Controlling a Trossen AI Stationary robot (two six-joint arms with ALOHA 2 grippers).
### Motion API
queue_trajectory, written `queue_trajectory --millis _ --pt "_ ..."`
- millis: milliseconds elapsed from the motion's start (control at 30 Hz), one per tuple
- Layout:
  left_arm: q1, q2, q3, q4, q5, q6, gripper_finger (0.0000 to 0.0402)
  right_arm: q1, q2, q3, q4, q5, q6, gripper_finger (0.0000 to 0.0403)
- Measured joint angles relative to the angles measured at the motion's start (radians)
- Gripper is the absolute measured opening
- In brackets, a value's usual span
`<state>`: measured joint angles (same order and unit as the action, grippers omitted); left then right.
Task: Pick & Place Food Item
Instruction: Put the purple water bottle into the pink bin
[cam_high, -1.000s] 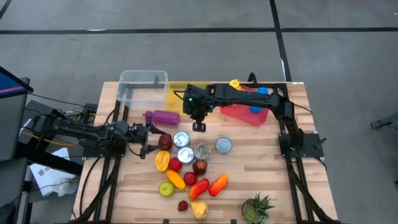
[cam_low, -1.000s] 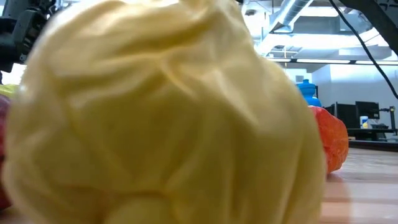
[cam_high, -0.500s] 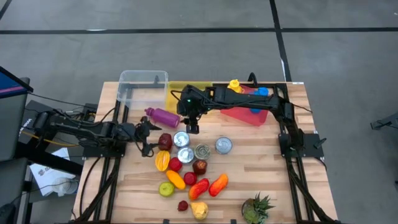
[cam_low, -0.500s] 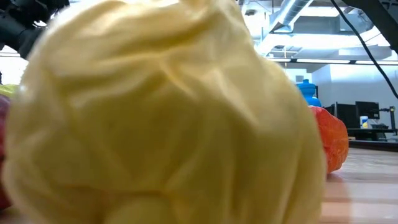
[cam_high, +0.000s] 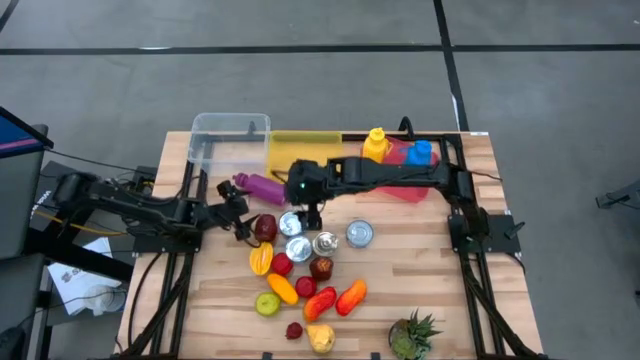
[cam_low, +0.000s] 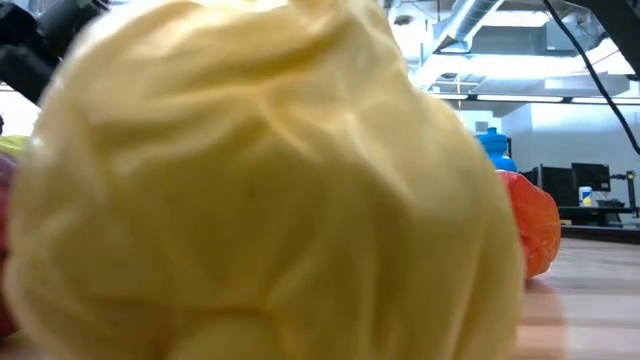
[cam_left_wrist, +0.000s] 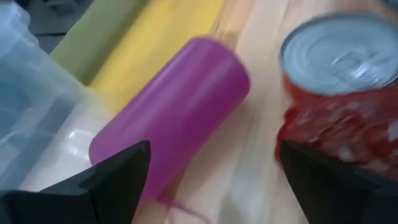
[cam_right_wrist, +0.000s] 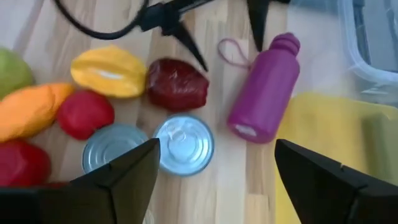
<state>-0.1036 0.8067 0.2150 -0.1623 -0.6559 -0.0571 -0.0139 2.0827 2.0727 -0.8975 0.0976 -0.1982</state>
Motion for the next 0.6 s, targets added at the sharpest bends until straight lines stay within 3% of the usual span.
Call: queue_trajectory --millis 200,600 --pt "0.0 0.108 0.0 0.008 -0.106 -0.033 0.0344 0.061 0.0 0.0 -0.023 0.092 -0.006 0.0302" --pt "0.128 0.159 0.0 0.014 -0.098 -0.135 0.0346 0.098 0.0 0.0 -0.032 0.113 0.011 0.0302"
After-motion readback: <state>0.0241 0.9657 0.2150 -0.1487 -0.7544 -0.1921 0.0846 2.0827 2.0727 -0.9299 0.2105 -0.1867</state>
